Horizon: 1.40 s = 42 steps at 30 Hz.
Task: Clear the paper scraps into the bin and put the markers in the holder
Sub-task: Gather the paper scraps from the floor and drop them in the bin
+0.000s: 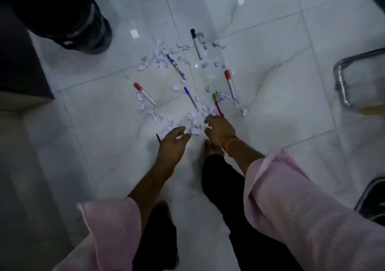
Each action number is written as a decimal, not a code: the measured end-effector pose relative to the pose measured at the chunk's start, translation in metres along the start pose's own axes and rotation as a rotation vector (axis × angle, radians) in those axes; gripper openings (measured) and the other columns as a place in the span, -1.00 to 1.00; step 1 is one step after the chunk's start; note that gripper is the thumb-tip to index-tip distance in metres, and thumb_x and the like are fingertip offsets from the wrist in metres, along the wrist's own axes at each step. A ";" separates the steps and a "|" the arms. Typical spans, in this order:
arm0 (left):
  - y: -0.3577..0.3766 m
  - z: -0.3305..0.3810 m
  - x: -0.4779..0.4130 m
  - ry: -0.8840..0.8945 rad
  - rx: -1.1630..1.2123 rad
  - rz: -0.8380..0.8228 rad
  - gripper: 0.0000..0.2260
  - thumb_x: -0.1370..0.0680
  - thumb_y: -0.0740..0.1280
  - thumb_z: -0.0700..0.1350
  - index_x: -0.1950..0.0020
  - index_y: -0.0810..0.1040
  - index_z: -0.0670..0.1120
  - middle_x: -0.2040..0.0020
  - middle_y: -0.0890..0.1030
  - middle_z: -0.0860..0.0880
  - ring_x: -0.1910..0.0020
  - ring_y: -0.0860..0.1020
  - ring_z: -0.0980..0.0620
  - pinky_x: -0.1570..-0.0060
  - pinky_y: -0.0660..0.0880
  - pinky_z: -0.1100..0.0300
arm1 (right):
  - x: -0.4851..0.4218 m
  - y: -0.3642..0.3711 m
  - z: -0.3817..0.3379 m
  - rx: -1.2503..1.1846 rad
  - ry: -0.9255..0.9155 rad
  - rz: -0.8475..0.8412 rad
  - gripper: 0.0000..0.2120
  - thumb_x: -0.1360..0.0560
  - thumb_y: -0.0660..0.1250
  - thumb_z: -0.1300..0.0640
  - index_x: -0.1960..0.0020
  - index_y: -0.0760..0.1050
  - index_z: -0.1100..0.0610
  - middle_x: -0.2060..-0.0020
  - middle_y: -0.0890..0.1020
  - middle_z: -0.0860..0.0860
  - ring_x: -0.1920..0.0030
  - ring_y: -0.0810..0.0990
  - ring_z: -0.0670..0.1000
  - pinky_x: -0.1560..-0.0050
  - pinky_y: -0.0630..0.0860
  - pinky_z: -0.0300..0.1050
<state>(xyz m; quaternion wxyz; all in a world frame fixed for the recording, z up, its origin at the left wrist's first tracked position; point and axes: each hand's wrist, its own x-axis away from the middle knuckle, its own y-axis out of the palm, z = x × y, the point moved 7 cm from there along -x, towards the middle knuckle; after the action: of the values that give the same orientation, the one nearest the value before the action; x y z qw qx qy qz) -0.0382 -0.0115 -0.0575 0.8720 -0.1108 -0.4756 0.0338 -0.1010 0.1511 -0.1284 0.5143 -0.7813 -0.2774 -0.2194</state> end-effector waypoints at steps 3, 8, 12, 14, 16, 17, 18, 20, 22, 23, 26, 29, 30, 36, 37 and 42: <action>0.008 -0.015 -0.053 0.100 -0.238 -0.035 -0.64 -0.53 0.38 0.02 -0.32 0.55 0.01 -0.31 0.55 0.01 -0.26 0.51 0.01 -0.34 0.43 -0.04 | -0.052 0.025 0.017 0.189 -0.104 -0.096 -0.60 -0.44 0.31 0.21 -0.27 0.44 0.18 -0.17 0.52 0.21 -0.18 0.51 0.23 -0.11 0.51 0.05; 0.031 -0.012 -0.132 0.341 -0.679 -0.141 -0.55 -0.51 0.41 0.02 -0.39 0.47 -0.02 -0.34 0.52 -0.06 -0.26 0.51 -0.03 -0.21 0.43 0.17 | -0.125 0.039 0.039 0.371 -0.259 -0.059 -0.49 -0.35 0.43 0.26 -0.28 0.40 0.19 -0.17 0.46 0.22 -0.12 0.53 0.27 -0.01 0.56 0.11; 0.040 -0.018 -0.182 0.434 -1.003 -0.172 -0.47 -0.47 0.43 0.06 -0.41 0.43 -0.02 -0.34 0.52 -0.08 -0.28 0.49 -0.04 -0.06 0.35 0.22 | -0.156 0.060 0.052 0.472 -0.312 -0.061 -0.21 -0.29 0.57 0.09 -0.42 0.28 0.10 -0.32 0.36 0.14 -0.25 0.45 0.19 -0.15 0.55 0.13; 0.045 -0.020 -0.201 0.457 -1.089 -0.209 -0.45 -0.47 0.45 0.06 -0.42 0.43 -0.04 -0.35 0.52 -0.08 -0.29 0.48 -0.04 -0.05 0.34 0.23 | -0.166 0.062 0.056 0.475 -0.344 -0.017 -0.16 -0.27 0.58 0.05 -0.44 0.25 0.06 -0.34 0.32 0.13 -0.27 0.43 0.19 -0.15 0.55 0.13; 0.046 -0.011 -0.211 0.491 -1.100 -0.224 -0.44 -0.46 0.47 0.05 -0.41 0.43 -0.05 -0.34 0.52 -0.07 -0.29 0.49 -0.04 -0.06 0.34 0.24 | -0.173 0.054 0.063 0.445 -0.317 0.012 -0.09 -0.23 0.60 -0.01 -0.45 0.22 0.01 -0.36 0.30 0.10 -0.29 0.40 0.17 -0.17 0.54 0.11; 0.045 -0.006 -0.212 0.500 -1.093 -0.224 -0.44 -0.45 0.48 0.05 -0.41 0.44 -0.06 -0.33 0.53 -0.08 -0.27 0.50 -0.04 -0.07 0.35 0.23 | -0.172 0.051 0.067 0.407 -0.297 0.016 -0.04 -0.19 0.62 -0.04 -0.46 0.21 0.01 -0.36 0.30 0.09 -0.29 0.39 0.17 -0.18 0.52 0.10; 0.043 -0.001 -0.211 0.511 -1.081 -0.212 -0.44 -0.44 0.49 0.04 -0.40 0.45 -0.06 -0.31 0.54 -0.08 -0.25 0.50 -0.04 -0.09 0.37 0.22 | -0.169 0.050 0.071 0.372 -0.274 0.011 -0.01 -0.15 0.63 -0.06 -0.45 0.21 0.01 -0.35 0.31 0.09 -0.29 0.40 0.17 -0.20 0.51 0.11; 0.037 0.003 -0.207 0.522 -1.063 -0.170 -0.43 -0.42 0.51 0.03 -0.38 0.46 -0.06 -0.27 0.57 -0.09 -0.22 0.52 -0.04 -0.11 0.42 0.18 | -0.160 0.056 0.077 0.341 -0.250 -0.007 -0.01 -0.11 0.65 -0.07 -0.42 0.24 0.04 -0.30 0.34 0.10 -0.24 0.43 0.18 -0.21 0.51 0.14; 0.039 -0.001 -0.205 0.515 -1.087 -0.171 -0.42 -0.41 0.51 0.03 -0.38 0.46 -0.06 -0.28 0.56 -0.08 -0.22 0.52 -0.05 -0.09 0.42 0.18 | -0.149 0.072 0.082 0.363 -0.234 -0.040 -0.08 -0.14 0.65 -0.05 -0.37 0.28 0.05 -0.28 0.35 0.10 -0.21 0.45 0.16 -0.18 0.52 0.13; 0.043 -0.006 -0.207 0.505 -1.109 -0.186 -0.42 -0.41 0.51 0.03 -0.39 0.45 -0.06 -0.30 0.55 -0.08 -0.24 0.52 -0.05 -0.09 0.42 0.18 | -0.145 0.079 0.084 0.354 -0.243 -0.043 -0.13 -0.17 0.63 -0.04 -0.36 0.29 0.06 -0.27 0.35 0.10 -0.19 0.45 0.15 -0.16 0.53 0.12; 0.054 -0.014 -0.211 0.503 -1.146 -0.225 -0.40 -0.40 0.52 0.02 -0.39 0.44 -0.05 -0.32 0.54 -0.07 -0.27 0.50 -0.04 -0.08 0.40 0.19 | -0.136 0.083 0.087 0.250 -0.282 0.031 -0.43 -0.37 0.51 0.00 -0.29 0.37 0.07 -0.21 0.43 0.09 -0.10 0.52 0.13 -0.05 0.55 0.07; 0.060 -0.008 -0.209 0.544 -1.123 -0.228 -0.41 -0.40 0.53 0.00 -0.39 0.45 -0.07 -0.30 0.54 -0.08 -0.26 0.50 -0.03 -0.02 0.33 0.25 | -0.131 0.054 0.097 0.197 -0.254 0.340 -0.76 -0.47 0.35 0.15 -0.13 0.46 0.10 -0.10 0.52 0.13 -0.02 0.57 0.16 0.04 0.57 0.06; 0.061 -0.005 -0.206 0.555 -1.109 -0.218 -0.41 -0.40 0.53 -0.01 -0.38 0.46 -0.08 -0.30 0.54 -0.08 -0.26 0.50 -0.03 -0.01 0.32 0.26 | -0.131 0.045 0.105 0.170 -0.195 0.413 -0.82 -0.49 0.32 0.16 -0.08 0.47 0.13 -0.04 0.54 0.15 0.01 0.57 0.19 0.05 0.56 0.03; 0.060 -0.012 -0.208 0.554 -1.120 -0.219 -0.44 -0.41 0.52 0.01 -0.36 0.46 -0.06 -0.28 0.55 -0.07 -0.23 0.51 -0.02 -0.02 0.36 0.25 | -0.143 0.047 0.122 0.043 -0.002 0.385 -0.81 -0.54 0.28 0.04 0.05 0.43 0.18 0.13 0.59 0.20 0.16 0.54 0.16 0.18 0.42 -0.09; 0.058 -0.015 -0.210 0.537 -1.127 -0.221 -0.44 -0.42 0.52 0.01 -0.37 0.46 -0.06 -0.29 0.55 -0.07 -0.23 0.51 -0.02 -0.03 0.36 0.24 | -0.144 0.049 0.119 0.026 -0.014 0.375 -0.81 -0.52 0.33 0.06 0.03 0.42 0.19 0.12 0.58 0.21 0.17 0.51 0.14 0.19 0.41 -0.09; 0.052 -0.027 -0.212 0.496 -1.140 -0.248 -0.41 -0.42 0.52 0.00 -0.40 0.44 -0.07 -0.31 0.54 -0.08 -0.24 0.51 -0.02 -0.03 0.35 0.25 | -0.133 0.042 0.122 -0.067 0.110 0.279 -0.49 -0.33 0.51 0.14 -0.16 0.35 0.23 0.04 0.59 0.20 0.07 0.56 0.18 0.14 0.42 -0.09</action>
<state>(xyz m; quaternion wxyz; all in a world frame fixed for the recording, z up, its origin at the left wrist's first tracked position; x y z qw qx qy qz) -0.1288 0.0005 -0.2572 0.7576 -0.5065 -0.2122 -0.3529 -0.1666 0.2234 -0.2864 0.5279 -0.8157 -0.1302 -0.1975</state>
